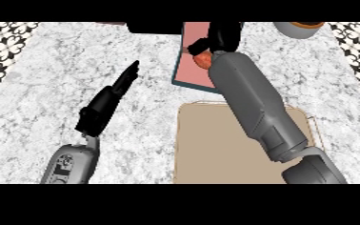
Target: Pick the sweet potato from the tray and place it in the cardboard box
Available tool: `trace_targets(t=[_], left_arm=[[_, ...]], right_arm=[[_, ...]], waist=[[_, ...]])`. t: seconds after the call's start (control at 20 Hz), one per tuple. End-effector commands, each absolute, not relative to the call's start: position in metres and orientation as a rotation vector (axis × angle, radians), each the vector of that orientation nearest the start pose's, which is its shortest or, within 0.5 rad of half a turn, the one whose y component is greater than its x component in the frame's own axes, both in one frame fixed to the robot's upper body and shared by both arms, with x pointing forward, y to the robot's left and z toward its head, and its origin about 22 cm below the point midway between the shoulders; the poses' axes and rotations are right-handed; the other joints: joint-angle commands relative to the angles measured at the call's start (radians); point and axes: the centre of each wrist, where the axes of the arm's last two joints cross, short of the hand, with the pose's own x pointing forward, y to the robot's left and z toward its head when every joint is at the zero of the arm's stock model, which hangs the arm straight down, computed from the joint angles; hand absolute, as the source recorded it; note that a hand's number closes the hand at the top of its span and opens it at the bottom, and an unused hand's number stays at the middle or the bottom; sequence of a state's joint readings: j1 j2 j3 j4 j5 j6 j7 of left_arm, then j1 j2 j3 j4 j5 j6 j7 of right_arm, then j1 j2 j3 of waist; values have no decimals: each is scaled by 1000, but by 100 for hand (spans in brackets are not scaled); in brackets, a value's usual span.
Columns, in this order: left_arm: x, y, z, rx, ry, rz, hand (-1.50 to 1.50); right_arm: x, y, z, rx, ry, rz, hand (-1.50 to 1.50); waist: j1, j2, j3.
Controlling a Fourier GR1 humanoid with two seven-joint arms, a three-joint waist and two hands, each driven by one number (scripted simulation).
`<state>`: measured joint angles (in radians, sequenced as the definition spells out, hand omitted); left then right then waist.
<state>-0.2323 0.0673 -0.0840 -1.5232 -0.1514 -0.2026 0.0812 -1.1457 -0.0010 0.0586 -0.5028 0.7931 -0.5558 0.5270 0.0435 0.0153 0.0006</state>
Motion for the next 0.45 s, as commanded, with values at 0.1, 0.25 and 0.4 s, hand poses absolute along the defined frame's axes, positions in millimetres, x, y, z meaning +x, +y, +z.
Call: trace_targets(t=[0.1,0.25,0.4], left_arm=[[287,188,33,-78,-1613,-468,0],[289,201,48,-63,-1611,-483,0],[292,194,44,-40,-1598,-455,0]], right_arm=[[437,-82,117,-886,-1617,96,-150],[436,-102,122,-792,-1678,-82,-150],[432,-115,126,-723,-1729,-172,-150]], waist=[[-3,-2,1],[-19,-6,2],[-42,-13,1]])
